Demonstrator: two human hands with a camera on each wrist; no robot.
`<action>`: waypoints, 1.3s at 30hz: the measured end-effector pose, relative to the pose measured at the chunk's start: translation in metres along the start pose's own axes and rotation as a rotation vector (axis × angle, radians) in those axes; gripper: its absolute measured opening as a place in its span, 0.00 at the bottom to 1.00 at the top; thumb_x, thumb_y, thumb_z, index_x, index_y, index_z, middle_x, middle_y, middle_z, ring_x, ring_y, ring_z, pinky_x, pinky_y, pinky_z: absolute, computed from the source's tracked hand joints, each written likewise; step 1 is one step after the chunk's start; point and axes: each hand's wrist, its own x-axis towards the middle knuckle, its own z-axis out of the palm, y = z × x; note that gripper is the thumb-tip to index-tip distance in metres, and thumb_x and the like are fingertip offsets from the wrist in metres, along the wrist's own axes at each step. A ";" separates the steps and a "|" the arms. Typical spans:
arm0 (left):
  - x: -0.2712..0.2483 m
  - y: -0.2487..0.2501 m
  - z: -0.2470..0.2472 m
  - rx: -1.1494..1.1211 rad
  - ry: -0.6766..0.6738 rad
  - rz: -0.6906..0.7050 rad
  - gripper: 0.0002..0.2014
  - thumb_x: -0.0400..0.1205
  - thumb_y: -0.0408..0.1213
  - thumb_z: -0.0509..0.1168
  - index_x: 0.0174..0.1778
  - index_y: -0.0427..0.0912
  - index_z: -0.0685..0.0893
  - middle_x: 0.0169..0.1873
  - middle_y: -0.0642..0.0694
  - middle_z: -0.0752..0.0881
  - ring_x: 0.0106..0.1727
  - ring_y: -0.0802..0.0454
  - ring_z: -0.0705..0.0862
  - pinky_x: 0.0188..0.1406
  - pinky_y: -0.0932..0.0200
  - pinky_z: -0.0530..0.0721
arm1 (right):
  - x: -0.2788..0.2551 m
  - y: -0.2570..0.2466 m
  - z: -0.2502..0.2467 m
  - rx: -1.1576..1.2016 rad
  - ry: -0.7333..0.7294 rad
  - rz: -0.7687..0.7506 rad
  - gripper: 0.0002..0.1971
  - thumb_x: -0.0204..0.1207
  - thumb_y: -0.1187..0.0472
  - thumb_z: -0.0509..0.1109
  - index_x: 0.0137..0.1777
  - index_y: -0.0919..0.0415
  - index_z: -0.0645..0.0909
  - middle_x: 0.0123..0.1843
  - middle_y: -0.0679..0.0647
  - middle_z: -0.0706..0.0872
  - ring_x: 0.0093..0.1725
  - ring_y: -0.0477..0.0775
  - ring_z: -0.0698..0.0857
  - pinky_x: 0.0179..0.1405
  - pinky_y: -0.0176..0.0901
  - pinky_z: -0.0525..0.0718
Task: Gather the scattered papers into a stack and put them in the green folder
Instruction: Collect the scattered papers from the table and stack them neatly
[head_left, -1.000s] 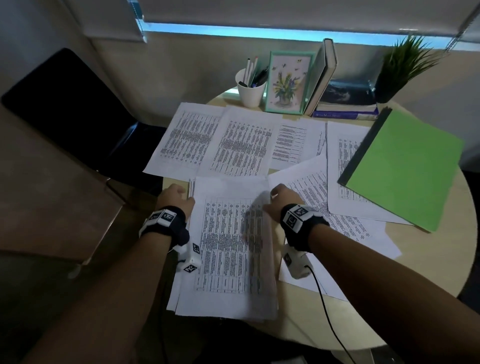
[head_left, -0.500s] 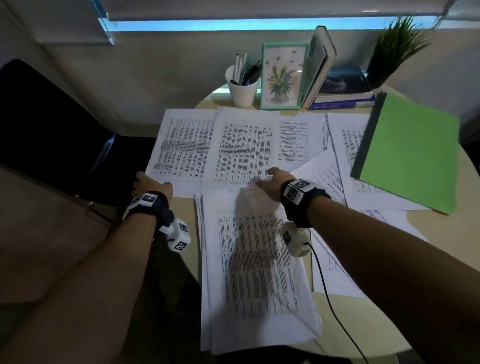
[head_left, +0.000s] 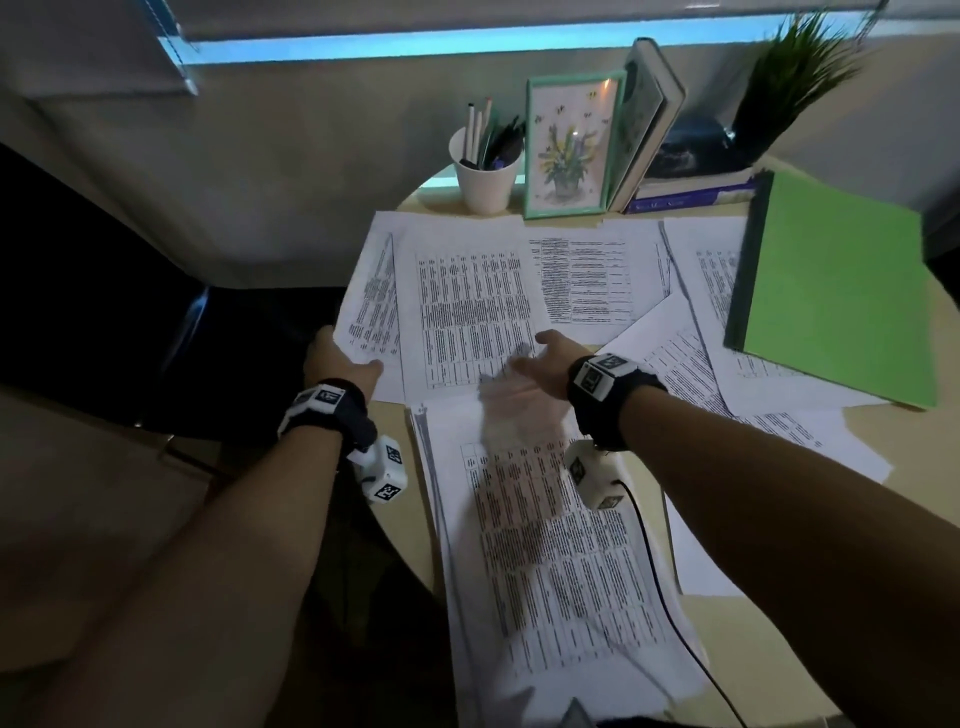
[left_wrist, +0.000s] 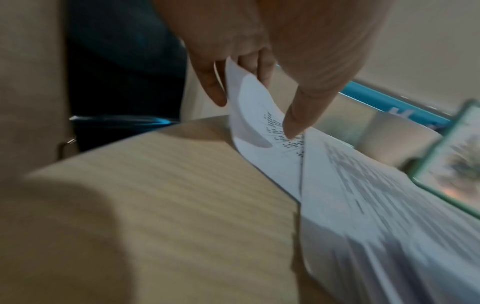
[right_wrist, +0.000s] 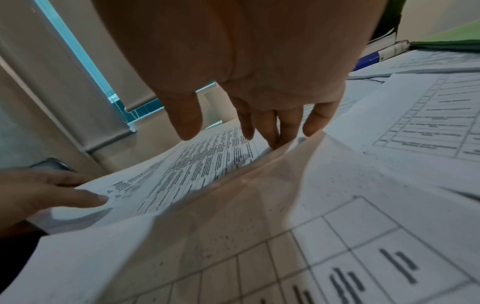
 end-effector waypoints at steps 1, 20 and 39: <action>-0.001 0.005 0.003 0.021 0.005 0.042 0.30 0.71 0.41 0.74 0.68 0.40 0.75 0.61 0.39 0.83 0.59 0.37 0.83 0.57 0.47 0.84 | 0.001 -0.001 0.000 0.005 -0.008 0.005 0.38 0.78 0.38 0.63 0.83 0.53 0.56 0.78 0.59 0.71 0.72 0.63 0.76 0.69 0.54 0.74; -0.013 0.070 -0.001 0.101 0.065 0.130 0.08 0.76 0.36 0.67 0.42 0.33 0.83 0.36 0.38 0.84 0.39 0.39 0.84 0.36 0.55 0.81 | 0.011 0.006 -0.019 0.084 0.100 -0.004 0.32 0.79 0.44 0.63 0.81 0.53 0.62 0.74 0.59 0.76 0.68 0.62 0.79 0.66 0.51 0.77; -0.141 0.217 -0.045 -0.337 0.339 0.259 0.09 0.77 0.42 0.71 0.35 0.43 0.80 0.28 0.52 0.81 0.29 0.56 0.76 0.32 0.64 0.72 | -0.050 0.052 -0.098 0.373 -0.010 -0.174 0.32 0.79 0.38 0.62 0.76 0.59 0.72 0.72 0.57 0.79 0.66 0.60 0.82 0.62 0.52 0.78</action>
